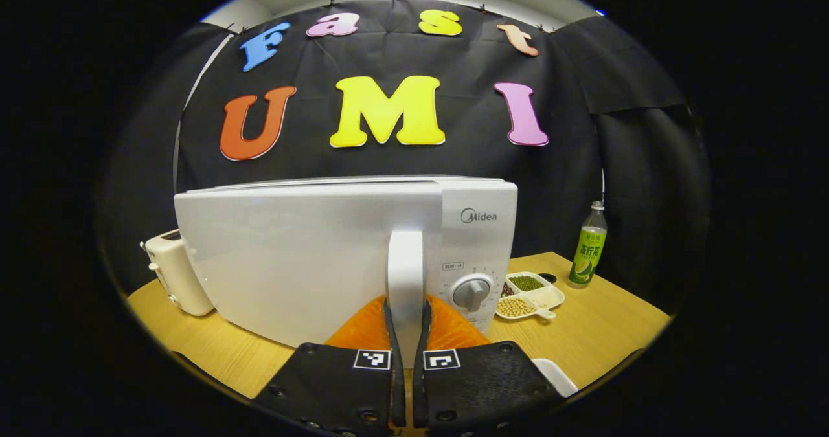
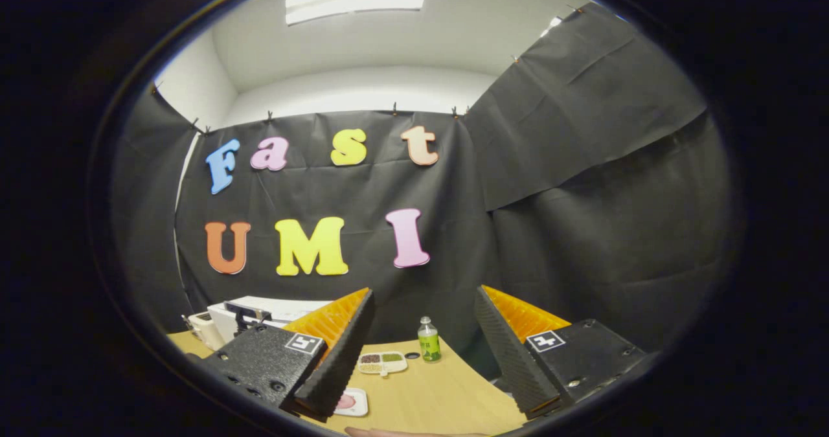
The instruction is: Open the microwave oven with the left hand, put the food in, and close the microwave oven.
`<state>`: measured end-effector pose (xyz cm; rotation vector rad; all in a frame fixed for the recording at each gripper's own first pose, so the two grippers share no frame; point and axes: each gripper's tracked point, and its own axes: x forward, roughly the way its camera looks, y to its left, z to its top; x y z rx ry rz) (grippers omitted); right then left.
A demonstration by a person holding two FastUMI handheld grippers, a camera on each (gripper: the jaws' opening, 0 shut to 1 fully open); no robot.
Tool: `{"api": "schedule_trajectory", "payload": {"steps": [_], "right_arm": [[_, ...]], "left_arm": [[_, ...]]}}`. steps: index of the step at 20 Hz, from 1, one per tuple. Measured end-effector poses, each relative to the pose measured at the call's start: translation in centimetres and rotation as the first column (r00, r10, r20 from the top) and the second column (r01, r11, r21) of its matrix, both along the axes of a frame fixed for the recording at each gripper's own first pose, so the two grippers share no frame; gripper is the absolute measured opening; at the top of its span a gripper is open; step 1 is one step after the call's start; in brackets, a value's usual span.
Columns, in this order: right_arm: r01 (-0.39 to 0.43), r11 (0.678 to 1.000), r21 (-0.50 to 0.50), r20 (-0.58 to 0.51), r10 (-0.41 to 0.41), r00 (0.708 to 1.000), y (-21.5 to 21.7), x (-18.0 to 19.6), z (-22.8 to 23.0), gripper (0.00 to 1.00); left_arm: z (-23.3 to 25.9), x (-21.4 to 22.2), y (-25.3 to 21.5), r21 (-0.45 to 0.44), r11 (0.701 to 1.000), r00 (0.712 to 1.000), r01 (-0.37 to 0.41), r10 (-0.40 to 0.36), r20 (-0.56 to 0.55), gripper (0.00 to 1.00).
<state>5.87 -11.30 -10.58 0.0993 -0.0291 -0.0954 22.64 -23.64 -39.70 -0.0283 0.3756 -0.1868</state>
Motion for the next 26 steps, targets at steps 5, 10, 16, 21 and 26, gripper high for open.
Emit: {"api": "schedule_trajectory", "payload": {"steps": [5, 10, 16, 21, 26], "right_arm": [[-0.034, 0.999, -0.006, -0.053, 0.033, 0.998, 1.7, -0.4, -1.4, 0.99], [-0.059, 0.998, -0.015, -0.069, 0.058, 0.996, 3.6, -1.7, -1.5, 0.99], [-0.096, 0.995, -0.037, -0.064, 0.093, 0.994, 6.2, -3.3, -1.4, 0.99], [-0.121, 0.991, -0.057, -0.104, 0.114, 0.988, 8.1, -3.3, -3.3, 0.99], [-0.151, 0.987, -0.055, -0.184, 0.139, 0.973, 10.1, -2.1, -6.0, 0.89]], "left_arm": [[1.1, -5.3, 2.4, -0.045, 0.995, 0.996, 0.084, -0.085, -0.011, 0.04], [2.0, -10.1, 6.5, -0.042, 0.991, 0.991, 0.13, -0.131, -0.004, 0.04], [2.7, -14.5, 12.5, -0.015, 0.994, 0.994, 0.108, -0.108, 0.002, 0.04], [2.2, -19.1, 19.1, 0.052, 0.998, 0.999, 0.046, -0.045, -0.019, 0.67], [3.1, -20.9, 25.7, 0.08, 0.994, 0.997, -0.07, 0.068, 0.025, 0.89]]}}
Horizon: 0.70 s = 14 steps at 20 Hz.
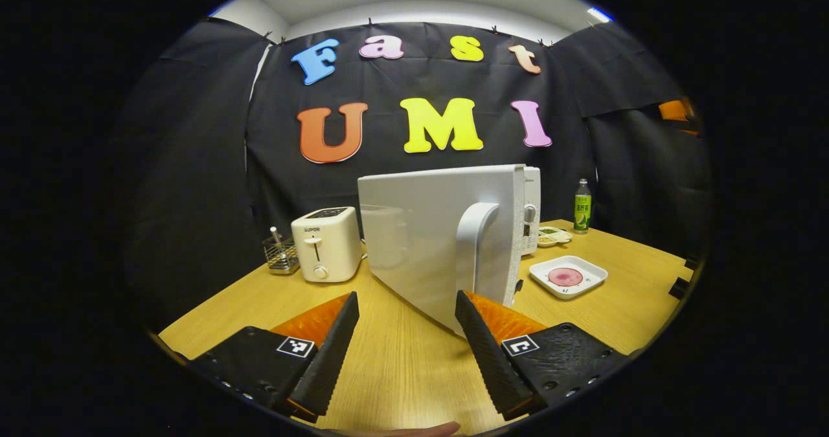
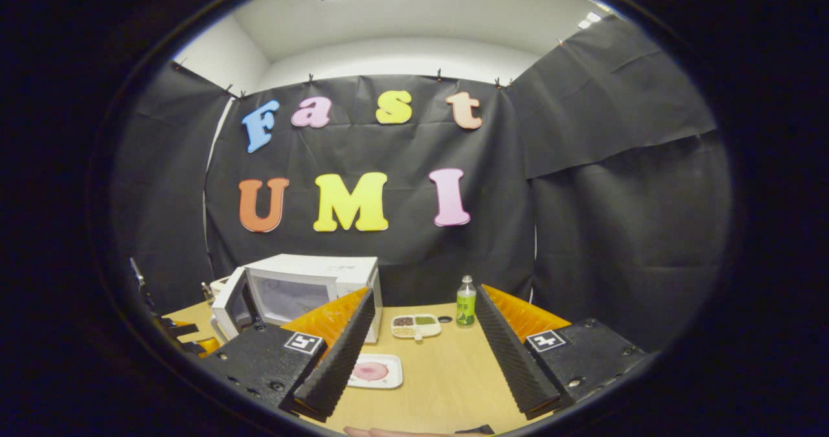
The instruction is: Open the microwave oven with the left hand, put the food in, and close the microwave oven.
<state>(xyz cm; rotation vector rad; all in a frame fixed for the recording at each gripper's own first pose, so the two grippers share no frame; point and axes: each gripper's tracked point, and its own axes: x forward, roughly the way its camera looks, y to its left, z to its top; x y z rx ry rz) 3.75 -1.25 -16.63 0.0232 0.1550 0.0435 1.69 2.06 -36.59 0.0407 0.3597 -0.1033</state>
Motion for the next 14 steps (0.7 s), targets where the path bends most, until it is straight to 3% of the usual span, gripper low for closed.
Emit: {"api": "schedule_trajectory", "payload": {"steps": [4, 9, 10, 11, 14], "right_arm": [[-0.027, 0.999, -0.03, -0.067, 0.025, 0.997, 1.0, 1.2, -2.3, 0.89], [-0.057, 0.995, -0.078, -0.201, 0.04, 0.979, 1.4, 4.2, -5.9, 0.89], [-0.071, 0.993, -0.094, -0.235, 0.047, 0.971, 1.5, 5.2, -6.7, 0.89], [-0.085, 0.99, -0.116, -0.282, 0.049, 0.958, 1.4, 6.0, -7.9, 0.99], [-0.167, 0.976, -0.143, -0.434, 0.09, 0.896, 2.1, 8.2, -11.6, 0.99]], "left_arm": [[2.2, -1.9, 2.4, -0.063, 0.996, 0.998, -0.063, 0.063, 0.006, 0.89], [7.3, -3.6, 2.9, -0.063, 0.994, 0.994, -0.091, 0.095, 0.06, 0.89], [8.3, -3.7, 2.7, -0.07, 0.993, 0.993, -0.092, 0.097, 0.072, 0.9], [9.5, -3.7, 2.4, -0.072, 0.993, 0.992, -0.089, 0.095, 0.087, 0.9], [12.7, -3.4, 1.2, -0.08, 0.994, 0.99, -0.068, 0.077, 0.115, 0.9]]}}
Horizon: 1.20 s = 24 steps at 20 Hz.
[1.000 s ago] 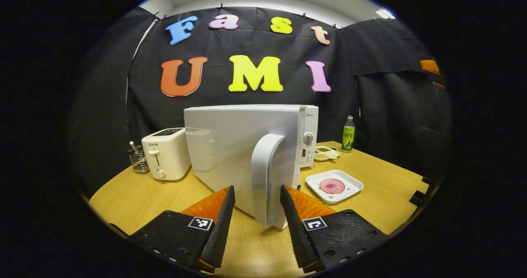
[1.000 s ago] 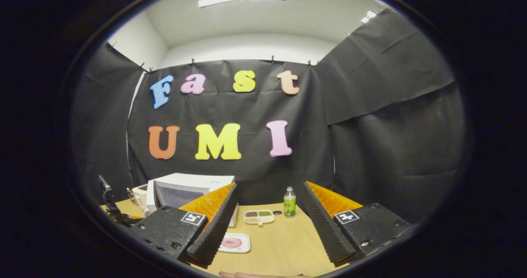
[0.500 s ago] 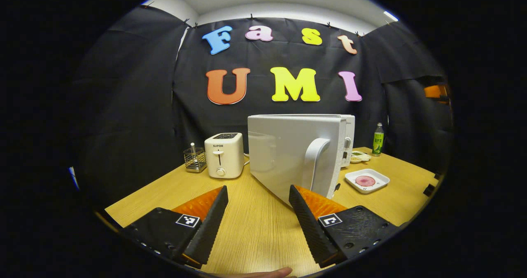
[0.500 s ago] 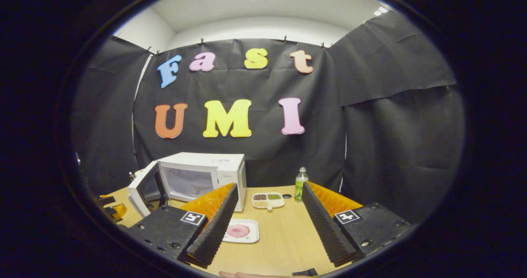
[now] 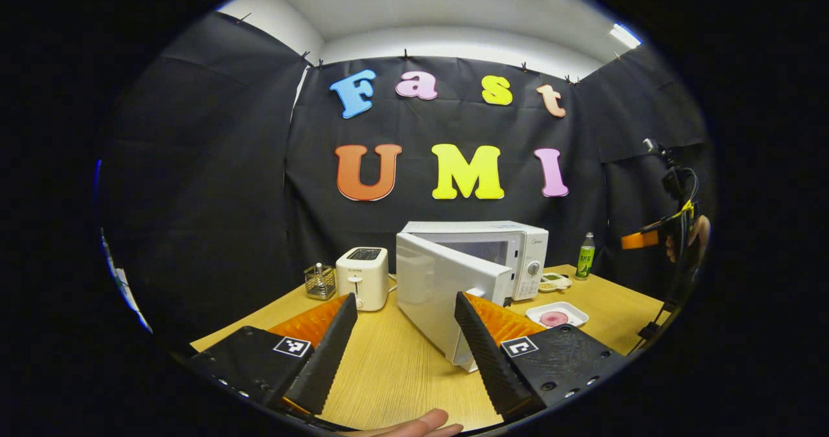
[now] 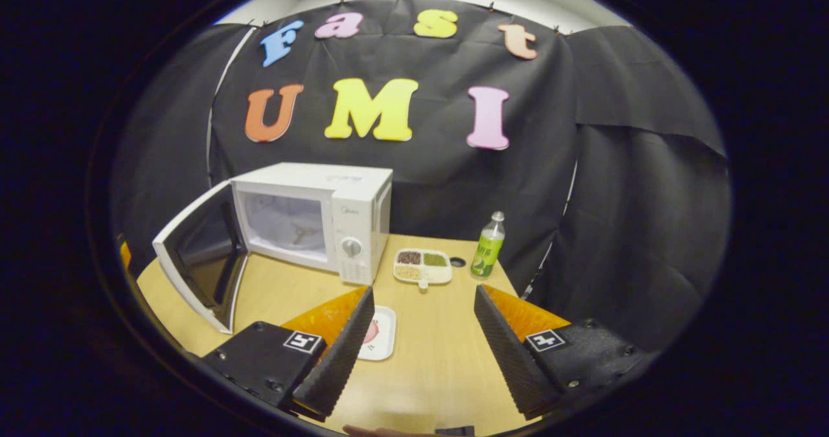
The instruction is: Open the microwave oven with the left hand, put the food in, and close the microwave oven.
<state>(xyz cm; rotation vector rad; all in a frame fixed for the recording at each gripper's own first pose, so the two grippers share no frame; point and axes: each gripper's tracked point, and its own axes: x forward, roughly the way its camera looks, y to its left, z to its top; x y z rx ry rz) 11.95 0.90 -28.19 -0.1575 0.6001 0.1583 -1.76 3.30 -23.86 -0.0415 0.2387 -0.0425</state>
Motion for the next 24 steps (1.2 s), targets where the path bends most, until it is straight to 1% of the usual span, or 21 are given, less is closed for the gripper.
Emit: {"api": "schedule_trajectory", "payload": {"steps": [3, 4, 5, 6, 7, 8, 9, 10, 11, 12, 13, 14, 15, 16, 17, 18, 19, 20, 21, 23, 24], "right_arm": [[-0.035, 0.999, 0.011, -0.177, 0.036, 0.984, 0.3, 1.8, -3.5, 0.94], [-0.041, 0.999, 0.012, -0.236, 0.043, 0.971, 0.3, 2.4, -4.7, 1.0], [-0.044, 0.999, 0.017, -0.29, 0.048, 0.956, 0.1, 2.9, -5.7, 1.0], [-0.056, 0.998, 0.026, -0.34, 0.062, 0.938, 0.2, 3.3, -6.8, 1.0], [-0.062, 0.997, 0.04, -0.384, 0.073, 0.92, 0.0, 3.5, -7.9, 0.94], [-0.063, 0.997, 0.054, -0.428, 0.08, 0.9, 0.0, 3.8, -9.0, 1.0], [-0.056, 0.996, 0.068, -0.472, 0.081, 0.878, -0.1, 4.1, -10.3, 0.93], [-0.047, 0.996, 0.081, -0.517, 0.082, 0.852, 0.0, 4.4, -11.6, 0.99], [-0.035, 0.996, 0.083, -0.563, 0.076, 0.823, -0.1, 4.5, -13.1, 0.89], [-0.023, 0.996, 0.086, -0.606, 0.071, 0.793, -0.1, 4.6, -14.4, 0.95], [-0.015, 0.995, 0.104, -0.637, 0.078, 0.767, 0.3, 4.8, -15.7, 0.94], [-0.01, 0.992, 0.124, -0.669, 0.091, 0.738, 0.7, 5.0, -16.8, 0.83], [-0.005, 0.989, 0.148, -0.695, 0.108, 0.71, 1.3, 5.0, -18.0, 0.82], [-0.001, 0.985, 0.171, -0.72, 0.126, 0.683, 1.8, 5.0, -18.8, 0.81], [0.01, 0.979, 0.201, -0.742, 0.146, 0.655, 2.6, 4.8, -19.6, 0.89], [0.018, 0.973, 0.23, -0.766, 0.169, 0.62, 3.2, 4.6, -20.1, 0.83], [0.017, 0.966, 0.258, -0.785, 0.2, 0.586, 3.8, 4.2, -20.6, 0.69], [0.008, 0.962, 0.273, -0.795, 0.221, 0.565, 4.1, 4.2, -21.3, 0.73], [0.01, 0.958, 0.287, -0.809, 0.236, 0.539, 4.3, 4.1, -22.1, 0.67], [0.073, 0.931, 0.357, -0.829, 0.279, 0.485, 5.2, 3.7, -22.2, 0.26], [0.108, 0.92, 0.378, -0.836, 0.289, 0.466, 5.4, 3.8, -22.2, 0.19]], "left_arm": [[3.1, 1.0, -0.8, -0.018, 1.0, 0.999, 0.003, -0.002, 0.042, 0.92], [3.7, 1.5, -0.8, -0.012, 1.0, 0.999, -0.003, 0.003, 0.046, 0.94], [4.2, 2.0, -0.8, -0.003, 1.0, 0.999, -0.014, 0.014, 0.049, 0.84], [4.8, 2.5, -1.1, 0.005, 1.0, 0.998, -0.02, 0.02, 0.052, 0.95], [5.3, 3.0, -1.4, 0.015, 1.0, 0.998, -0.024, 0.024, 0.054, 0.95], [5.8, 3.5, -1.6, 0.025, 0.999, 0.998, -0.034, 0.033, 0.058, 0.95], [6.1, 4.1, -1.6, 0.033, 0.998, 0.997, -0.046, 0.044, 0.061, 0.94], [6.4, 4.5, -1.8, 0.035, 0.998, 0.997, -0.055, 0.052, 0.06, 0.95], [6.3, 4.8, -2.2, 0.033, 0.998, 0.997, -0.058, 0.056, 0.057, 0.84], [6.3, 5.1, -2.7, 0.029, 0.998, 0.997, -0.056, 0.054, 0.052, 0.84], [6.2, 5.3, -3.2, 0.028, 0.998, 0.998, -0.049, 0.048, 0.047, 0.95], [6.2, 5.7, -3.4, 0.031, 0.998, 0.998, -0.05, 0.049, 0.042, 0.94], [6.2, 6.1, -3.4, 0.04, 0.998, 0.998, -0.055, 0.053, 0.038, 0.94], [6.0, 6.4, -3.3, 0.051, 0.997, 0.998, -0.061, 0.059, 0.033, 0.84], [6.1, 6.7, -3.2, 0.063, 0.996, 0.998, -0.066, 0.065, 0.026, 0.84], [6.2, 6.8, -3.2, 0.074, 0.994, 0.997, -0.075, 0.073, 0.022, 0.94], [6.5, 7.0, -3.1, 0.08, 0.994, 0.997, -0.08, 0.079, 0.024, 0.94], [6.9, 7.2, -3.3, 0.081, 0.993, 0.997, -0.08, 0.078, 0.028, 0.94], [7.2, 7.3, -3.6, 0.077, 0.994, 0.997, -0.075, 0.073, 0.03, 0.94], [7.7, 7.8, -4.1, 0.067, 0.995, 0.997, -0.071, 0.069, 0.04, 0.94], [7.8, 7.9, -4.3, 0.065, 0.996, 0.997, -0.068, 0.065, 0.046, 0.94]]}}
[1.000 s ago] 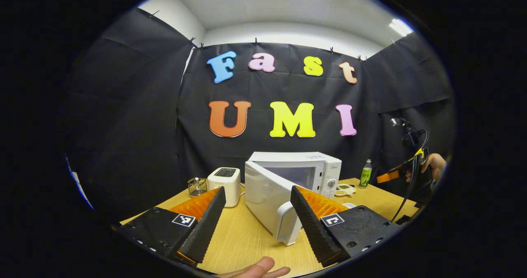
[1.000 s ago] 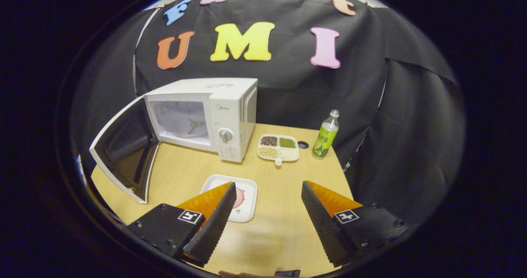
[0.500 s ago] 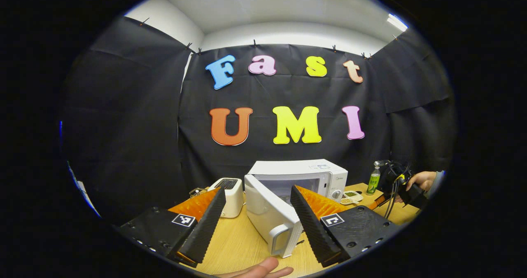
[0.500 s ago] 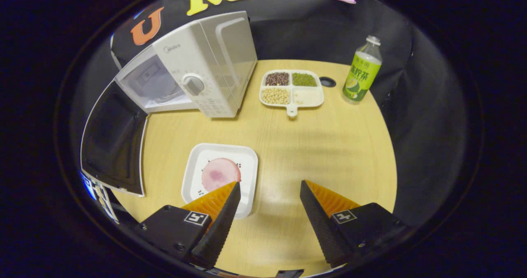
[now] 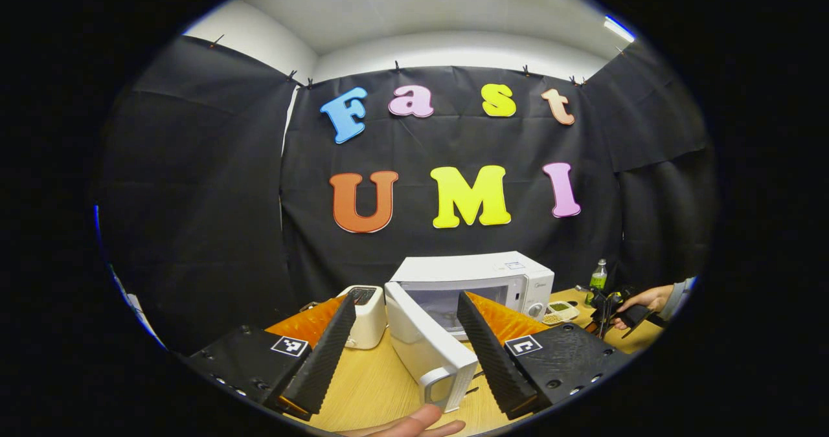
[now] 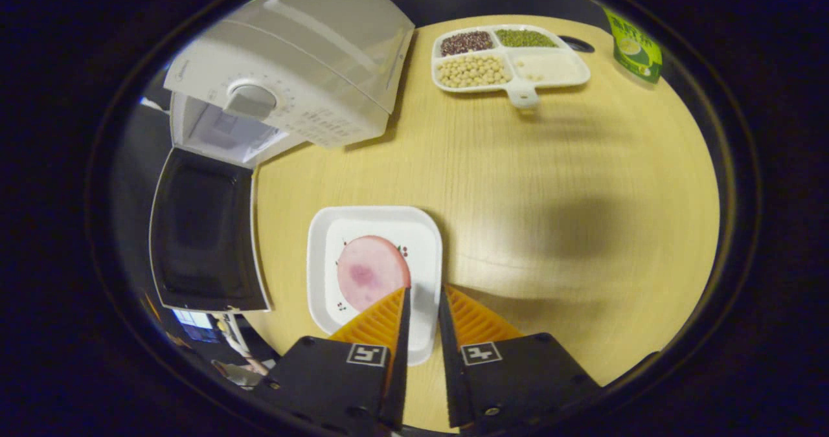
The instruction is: Open the microwave oven with the left hand, put the food in, and close the microwave oven.
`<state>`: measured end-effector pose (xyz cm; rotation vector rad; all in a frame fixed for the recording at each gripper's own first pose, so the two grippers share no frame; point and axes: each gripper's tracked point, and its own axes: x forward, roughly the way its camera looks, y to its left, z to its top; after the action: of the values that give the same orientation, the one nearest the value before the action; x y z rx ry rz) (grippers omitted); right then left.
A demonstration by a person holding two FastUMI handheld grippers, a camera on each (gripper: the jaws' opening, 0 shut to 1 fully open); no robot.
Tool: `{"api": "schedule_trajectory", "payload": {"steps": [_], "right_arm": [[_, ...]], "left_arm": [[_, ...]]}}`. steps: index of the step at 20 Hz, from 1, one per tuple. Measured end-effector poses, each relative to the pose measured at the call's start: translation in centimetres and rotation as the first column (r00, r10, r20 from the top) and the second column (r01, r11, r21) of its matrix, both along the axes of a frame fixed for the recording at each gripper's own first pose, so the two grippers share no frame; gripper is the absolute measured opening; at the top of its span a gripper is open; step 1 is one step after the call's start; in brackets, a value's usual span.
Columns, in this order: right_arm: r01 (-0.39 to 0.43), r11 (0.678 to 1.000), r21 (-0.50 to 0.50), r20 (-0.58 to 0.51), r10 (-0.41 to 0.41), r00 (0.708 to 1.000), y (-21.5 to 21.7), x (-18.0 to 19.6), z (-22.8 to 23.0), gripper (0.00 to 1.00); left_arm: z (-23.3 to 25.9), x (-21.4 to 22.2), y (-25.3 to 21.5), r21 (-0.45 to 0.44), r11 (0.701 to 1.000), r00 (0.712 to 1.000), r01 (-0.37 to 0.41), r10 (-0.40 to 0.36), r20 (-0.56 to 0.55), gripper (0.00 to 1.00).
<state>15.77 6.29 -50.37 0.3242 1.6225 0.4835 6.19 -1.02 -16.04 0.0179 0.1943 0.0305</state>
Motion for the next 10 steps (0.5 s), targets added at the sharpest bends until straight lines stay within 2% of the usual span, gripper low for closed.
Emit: {"api": "schedule_trajectory", "payload": {"steps": [1, 2, 6, 9, 10], "right_arm": [[0.006, 1.0, 0.02, -0.022, -0.005, 1.0, -0.2, 0.1, -0.3, 0.2], [0.015, 0.999, 0.041, -0.042, -0.013, 0.999, -0.3, 0.2, -0.5, 0.05], [0.043, 0.995, 0.095, -0.052, -0.038, 0.998, -0.3, 0.1, -0.3, 0.04], [0.097, 0.989, 0.113, -0.063, -0.09, 0.994, -0.5, -0.1, -0.3, 0.04], [0.118, 0.987, 0.11, -0.071, -0.111, 0.991, -0.7, -0.3, -0.3, 0.1]], "left_arm": [[0.0, 0.2, -0.2, 0.001, 1.0, 1.0, 0.002, -0.002, 0.003, 0.94], [-0.1, 0.3, -0.3, 0.008, 1.0, 1.0, 0.004, -0.004, 0.005, 0.94], [-0.7, 0.5, -1.2, 0.047, 0.999, 1.0, 0.01, -0.009, -0.001, 0.94], [-0.5, 0.0, -3.5, 0.0, 0.998, 0.998, 0.068, -0.068, -0.003, 0.94], [-0.5, -0.2, -3.7, -0.014, 0.997, 0.997, 0.081, -0.081, 0.002, 0.94]]}}
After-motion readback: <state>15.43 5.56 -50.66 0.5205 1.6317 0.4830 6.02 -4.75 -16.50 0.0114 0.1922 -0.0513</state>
